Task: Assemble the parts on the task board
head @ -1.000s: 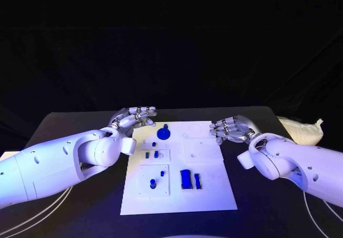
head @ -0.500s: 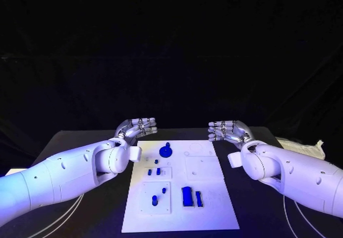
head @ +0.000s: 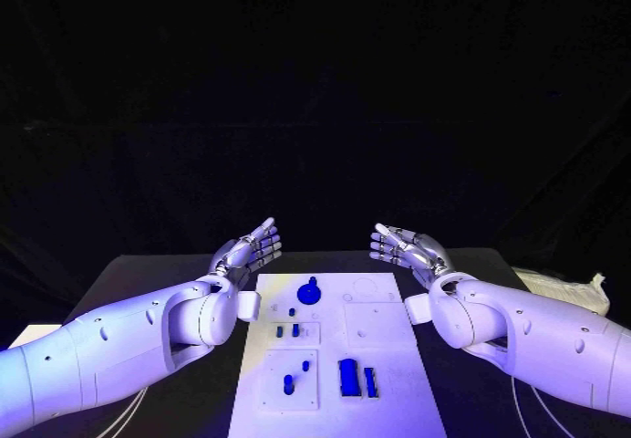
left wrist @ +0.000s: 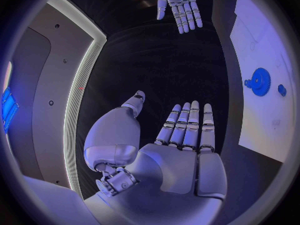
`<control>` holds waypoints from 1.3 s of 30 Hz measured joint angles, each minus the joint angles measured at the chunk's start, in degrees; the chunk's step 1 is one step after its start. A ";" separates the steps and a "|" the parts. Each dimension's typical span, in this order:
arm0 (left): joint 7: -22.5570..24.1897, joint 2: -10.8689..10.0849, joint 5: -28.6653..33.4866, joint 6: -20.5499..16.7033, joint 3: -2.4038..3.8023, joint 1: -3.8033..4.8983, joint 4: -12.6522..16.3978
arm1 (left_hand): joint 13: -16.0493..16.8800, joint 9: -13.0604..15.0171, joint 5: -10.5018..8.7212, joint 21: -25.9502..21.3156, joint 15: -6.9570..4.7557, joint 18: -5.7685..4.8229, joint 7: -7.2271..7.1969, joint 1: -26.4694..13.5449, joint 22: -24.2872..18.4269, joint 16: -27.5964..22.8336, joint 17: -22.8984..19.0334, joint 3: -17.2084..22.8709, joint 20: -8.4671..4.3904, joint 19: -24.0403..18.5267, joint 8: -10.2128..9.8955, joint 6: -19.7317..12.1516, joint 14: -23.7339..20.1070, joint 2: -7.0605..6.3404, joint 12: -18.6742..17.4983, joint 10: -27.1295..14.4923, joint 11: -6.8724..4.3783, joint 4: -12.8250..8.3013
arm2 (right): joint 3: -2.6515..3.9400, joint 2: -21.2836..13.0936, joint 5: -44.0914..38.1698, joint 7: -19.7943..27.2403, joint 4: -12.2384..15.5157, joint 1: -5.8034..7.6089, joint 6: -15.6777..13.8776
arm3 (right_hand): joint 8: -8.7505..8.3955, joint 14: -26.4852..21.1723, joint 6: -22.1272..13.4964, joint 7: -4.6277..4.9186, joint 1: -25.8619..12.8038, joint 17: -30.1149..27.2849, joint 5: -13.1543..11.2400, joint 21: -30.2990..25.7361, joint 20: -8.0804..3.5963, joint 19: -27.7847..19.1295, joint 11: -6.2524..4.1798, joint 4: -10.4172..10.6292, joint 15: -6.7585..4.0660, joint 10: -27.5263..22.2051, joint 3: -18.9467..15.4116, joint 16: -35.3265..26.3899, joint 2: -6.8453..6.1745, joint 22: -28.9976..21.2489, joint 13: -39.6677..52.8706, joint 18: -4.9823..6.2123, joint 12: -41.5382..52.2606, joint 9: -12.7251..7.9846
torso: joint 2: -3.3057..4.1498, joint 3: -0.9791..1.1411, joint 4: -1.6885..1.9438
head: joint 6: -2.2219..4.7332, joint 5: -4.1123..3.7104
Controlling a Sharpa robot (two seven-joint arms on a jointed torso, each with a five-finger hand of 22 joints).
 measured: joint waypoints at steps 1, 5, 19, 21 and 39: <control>0.13 -0.30 -0.16 -0.91 0.06 -0.14 0.98 | -0.07 -0.10 0.00 0.00 -0.50 0.01 -0.28 -1.95 -0.72 -0.31 -0.12 -0.61 -0.37 -1.15 0.00 -1.45 -1.48 0.16 -0.14 -1.50 -0.33 -0.02 | -0.18 -0.21 0.50 0.27 1.20 0.08 -0.86 | 0.00 -1.68 -1.38 -0.25 -2.06 -0.57 -0.29 -0.29 -0.22 -1.51 -0.35 -0.68 -0.07 -1.61 -0.23 0.00 0.06 -0.40 -0.08 -0.08 0.00 -0.54 | -0.10 0.08 0.28 | 0.21 -0.15; 0.93 -1.39 -1.11 -5.77 0.33 -0.77 5.57 | -0.25 -0.30 -0.23 -0.30 -1.97 -0.86 -1.36 -9.16 -3.40 -1.35 -0.43 -2.94 -1.72 -5.48 -0.31 -6.73 -6.87 0.61 -0.15 -7.19 -2.81 -0.05 | -0.96 -1.32 3.23 1.90 6.41 0.31 -5.46 | -0.33 -8.34 -6.77 -1.99 -10.14 -2.83 -1.39 -1.46 -2.64 -7.50 -1.49 -2.34 -0.32 -8.00 -1.59 -0.36 0.25 -2.00 -0.27 -0.95 -0.17 -2.22 | -0.41 0.32 1.28 | 0.77 -0.65; 3.50 -2.65 -4.05 -17.92 0.68 -1.52 11.37 | -0.43 -0.48 -0.22 -0.31 -3.28 -5.35 -6.37 -25.84 -9.61 -6.33 -0.67 -8.27 -7.27 -15.29 -0.31 -19.21 -19.39 1.01 -0.45 -20.38 -5.42 -0.05 | -1.80 -2.84 10.27 6.43 12.43 0.56 -16.83 | -0.33 -23.67 -19.28 -5.85 -28.84 -5.00 -6.30 -6.68 -5.43 -21.24 -2.26 -4.04 -0.55 -22.53 -6.82 -0.44 0.41 -7.30 -0.42 -5.01 -0.23 -3.69 | -0.60 0.49 1.98 | 0.99 -0.83; 3.63 -2.65 -4.19 -18.38 0.68 -1.52 11.37 | -0.44 -0.49 -0.22 -0.31 -3.28 -5.35 -6.58 -27.70 -10.32 -6.61 -0.67 -8.76 -7.78 -16.45 -0.31 -20.62 -20.81 1.03 -0.45 -21.82 -5.52 0.00 | -1.80 -2.85 10.59 6.64 12.44 0.56 -17.26 | -0.33 -25.47 -20.74 -6.00 -30.97 -5.05 -6.36 -6.98 -5.53 -22.83 -2.27 -4.21 -0.53 -24.21 -6.98 -0.44 0.43 -8.26 -0.42 -5.71 -0.23 -3.74 | -0.60 0.51 1.98 | 0.99 -0.83; 4.12 -2.66 -4.71 -19.92 0.68 -1.53 11.39 | -0.44 -0.48 -0.22 -0.31 -3.39 -6.27 -6.98 -37.64 -16.52 -6.88 -0.67 -14.19 -8.91 -22.12 -0.30 -27.94 -28.12 1.00 -0.45 -29.47 -5.71 -0.09 | -1.81 -2.85 11.68 7.38 12.46 0.57 -18.71 | -0.54 -34.52 -28.02 -6.28 -41.93 -5.19 -6.84 -7.56 -5.66 -30.86 -2.37 -4.22 -0.57 -32.78 -7.61 -0.44 0.44 -10.18 -0.41 -5.87 -0.22 -3.82 | -0.62 0.51 2.00 | 0.99 -0.83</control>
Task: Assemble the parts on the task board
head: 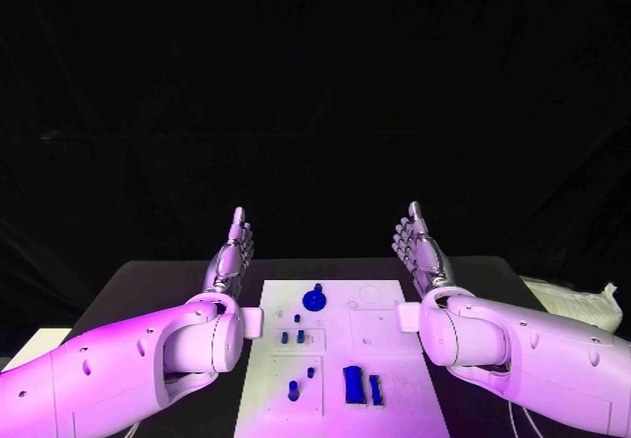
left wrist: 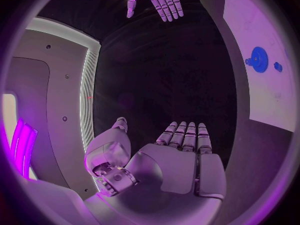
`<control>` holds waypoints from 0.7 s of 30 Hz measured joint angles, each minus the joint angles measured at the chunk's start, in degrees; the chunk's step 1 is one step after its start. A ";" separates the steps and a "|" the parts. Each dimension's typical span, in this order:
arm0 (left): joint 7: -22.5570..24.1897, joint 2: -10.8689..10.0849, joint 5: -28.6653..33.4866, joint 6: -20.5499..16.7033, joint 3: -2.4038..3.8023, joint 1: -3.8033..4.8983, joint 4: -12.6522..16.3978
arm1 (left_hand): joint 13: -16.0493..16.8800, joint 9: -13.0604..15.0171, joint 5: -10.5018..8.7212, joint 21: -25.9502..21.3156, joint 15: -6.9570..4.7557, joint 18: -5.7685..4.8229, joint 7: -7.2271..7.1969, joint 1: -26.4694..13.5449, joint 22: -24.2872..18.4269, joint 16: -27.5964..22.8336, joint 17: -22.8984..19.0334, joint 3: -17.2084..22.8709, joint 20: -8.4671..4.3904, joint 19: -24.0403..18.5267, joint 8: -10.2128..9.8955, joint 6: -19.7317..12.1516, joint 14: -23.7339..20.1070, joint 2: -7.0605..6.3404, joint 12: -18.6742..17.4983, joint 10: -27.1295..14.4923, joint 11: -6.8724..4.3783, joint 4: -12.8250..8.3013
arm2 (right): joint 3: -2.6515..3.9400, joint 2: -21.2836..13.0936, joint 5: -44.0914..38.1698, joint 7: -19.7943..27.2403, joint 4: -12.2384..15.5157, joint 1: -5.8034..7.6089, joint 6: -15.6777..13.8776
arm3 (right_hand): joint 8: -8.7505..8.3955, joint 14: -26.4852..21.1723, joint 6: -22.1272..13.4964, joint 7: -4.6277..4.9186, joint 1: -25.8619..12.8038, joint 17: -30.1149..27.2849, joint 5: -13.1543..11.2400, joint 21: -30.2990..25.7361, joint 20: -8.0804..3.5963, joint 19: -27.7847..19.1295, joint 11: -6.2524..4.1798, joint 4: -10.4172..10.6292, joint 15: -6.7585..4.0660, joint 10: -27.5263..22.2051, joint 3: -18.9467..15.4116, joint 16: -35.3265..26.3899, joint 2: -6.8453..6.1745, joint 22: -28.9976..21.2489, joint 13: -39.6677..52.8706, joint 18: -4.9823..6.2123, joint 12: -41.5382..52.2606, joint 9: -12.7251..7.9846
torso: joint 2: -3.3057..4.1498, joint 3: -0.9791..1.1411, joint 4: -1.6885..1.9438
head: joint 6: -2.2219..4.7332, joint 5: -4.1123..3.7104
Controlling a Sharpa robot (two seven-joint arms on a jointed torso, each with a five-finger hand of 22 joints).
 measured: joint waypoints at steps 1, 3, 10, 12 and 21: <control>0.01 0.00 -0.01 -0.03 0.00 0.00 0.00 | 0.00 0.00 0.00 0.00 0.02 0.00 -0.11 -0.22 -0.14 0.00 0.00 -0.09 0.03 -0.36 0.00 -0.11 -0.34 0.17 0.00 -0.41 0.00 -0.05 | 0.00 0.00 0.02 0.02 0.00 0.00 -0.02 | 0.00 -0.38 -0.34 0.03 -0.50 0.00 0.00 -0.01 -0.01 -0.41 -0.02 -0.06 0.00 -0.32 -0.06 0.00 0.05 -0.01 0.00 -0.50 0.00 0.00 | 0.00 0.00 0.00 | 0.00 0.00; 0.03 0.00 -0.03 -0.07 0.00 0.00 0.02 | 0.00 0.01 0.00 0.01 0.03 0.02 -0.04 -3.35 -0.86 0.00 0.00 -0.77 0.01 -5.10 0.00 -4.11 -4.20 0.04 0.00 -2.91 0.04 -0.02 | 0.00 0.00 0.05 0.04 0.00 0.00 -0.06 | 0.00 -1.03 -0.75 0.08 -1.32 0.00 0.00 -0.01 -0.15 -1.01 0.07 -0.07 -0.01 -0.91 -0.07 0.00 -0.01 -0.05 0.00 -0.89 0.00 0.00 | 0.00 0.00 0.00 | 0.01 0.01; 0.06 0.00 -0.05 -0.16 0.00 -0.01 0.02 | 0.01 0.02 0.00 0.01 0.01 0.00 -0.09 -9.08 -0.98 0.00 0.01 -0.77 0.00 -5.85 0.00 -6.84 -6.91 0.03 0.00 -7.36 0.00 -0.02 | 0.00 0.00 0.13 0.11 0.01 0.00 -0.17 | 0.00 -8.34 -6.93 -0.01 -10.20 0.01 0.00 -0.01 -0.09 -7.63 0.00 -0.07 0.01 -7.86 -0.07 0.00 -0.01 -0.11 -0.02 -0.88 0.00 0.01 | 0.00 0.00 0.00 | 0.01 0.01; 0.07 0.00 -0.05 -0.17 0.00 -0.01 0.02 | 0.01 0.02 0.00 0.01 0.01 0.01 -0.09 -9.08 -0.98 0.00 0.01 -0.77 0.00 -5.85 0.00 -6.85 -6.91 0.03 0.00 -7.36 0.00 -0.02 | 0.00 0.00 0.14 0.11 0.01 0.00 -0.18 | 0.00 -8.33 -6.93 -0.01 -10.23 0.02 0.00 -0.01 -0.09 -7.63 -0.03 -0.07 0.01 -7.89 -0.07 0.00 -0.03 -0.11 -0.04 -0.88 0.00 0.01 | 0.00 0.00 0.00 | 0.01 0.01; 0.10 0.00 -0.07 -0.20 0.00 -0.01 0.02 | 0.02 -0.02 0.00 0.01 0.02 0.01 -0.09 -9.08 -0.97 0.00 0.01 -0.77 0.00 -5.85 0.00 -6.84 -6.90 0.03 0.00 -7.36 0.00 -0.01 | 0.00 0.00 0.18 0.14 0.01 0.00 -0.20 | 0.00 -8.33 -6.93 -0.01 -10.34 0.02 0.01 -0.01 -0.08 -7.62 -0.03 -0.06 0.01 -7.89 -0.06 0.00 -0.01 -0.10 -0.04 -0.88 0.00 0.02 | 0.00 0.00 0.00 | 0.01 0.01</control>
